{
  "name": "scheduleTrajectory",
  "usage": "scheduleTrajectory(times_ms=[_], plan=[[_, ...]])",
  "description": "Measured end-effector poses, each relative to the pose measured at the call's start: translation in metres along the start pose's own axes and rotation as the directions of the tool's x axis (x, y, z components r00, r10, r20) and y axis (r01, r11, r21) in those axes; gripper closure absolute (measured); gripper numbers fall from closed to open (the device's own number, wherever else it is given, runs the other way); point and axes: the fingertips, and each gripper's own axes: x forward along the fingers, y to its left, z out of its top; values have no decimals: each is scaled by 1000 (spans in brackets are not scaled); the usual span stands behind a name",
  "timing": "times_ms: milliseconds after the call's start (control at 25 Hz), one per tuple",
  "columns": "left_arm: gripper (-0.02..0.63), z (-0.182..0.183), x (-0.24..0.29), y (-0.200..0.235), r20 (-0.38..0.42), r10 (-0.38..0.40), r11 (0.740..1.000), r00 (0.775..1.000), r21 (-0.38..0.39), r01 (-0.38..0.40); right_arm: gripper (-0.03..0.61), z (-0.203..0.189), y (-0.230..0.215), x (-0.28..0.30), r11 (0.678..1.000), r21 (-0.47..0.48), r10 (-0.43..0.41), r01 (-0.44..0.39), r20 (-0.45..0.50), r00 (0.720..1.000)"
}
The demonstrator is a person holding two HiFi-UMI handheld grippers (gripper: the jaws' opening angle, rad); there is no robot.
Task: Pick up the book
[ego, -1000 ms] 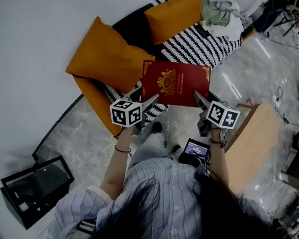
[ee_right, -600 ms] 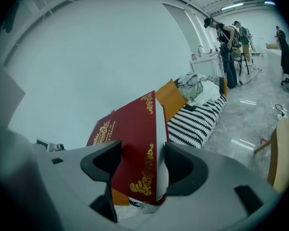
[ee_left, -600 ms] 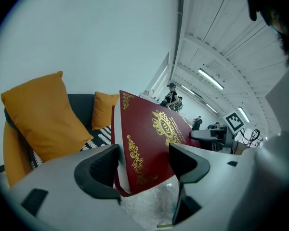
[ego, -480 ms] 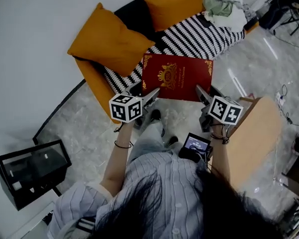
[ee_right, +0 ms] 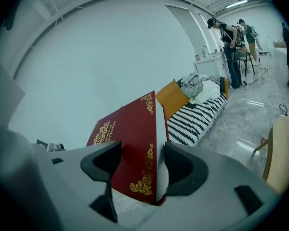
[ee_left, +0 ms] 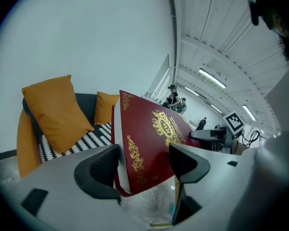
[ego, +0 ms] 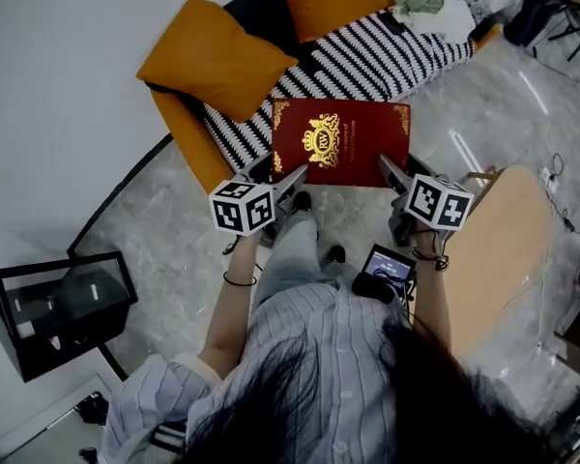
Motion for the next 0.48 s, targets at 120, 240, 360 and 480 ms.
scheduleTrajectory(times_ms=[120, 240, 360, 480], plan=[[290, -23, -19, -22, 10, 9, 1000, 1000, 11, -9, 279, -21, 2, -28, 1000, -7, 19, -19, 7, 1000], [290, -36, -32, -39, 18, 12, 1000, 1000, 20, -13, 279, -33, 2, -49, 1000, -16, 23, -23, 13, 1000], [290, -46, -39, -54, 24, 15, 1000, 1000, 27, -15, 281, -40, 0, -65, 999, -24, 29, -28, 17, 999], [290, -53, -44, -68, 29, 18, 999, 999, 34, -19, 279, -46, -4, -80, 999, -26, 36, -35, 23, 999]])
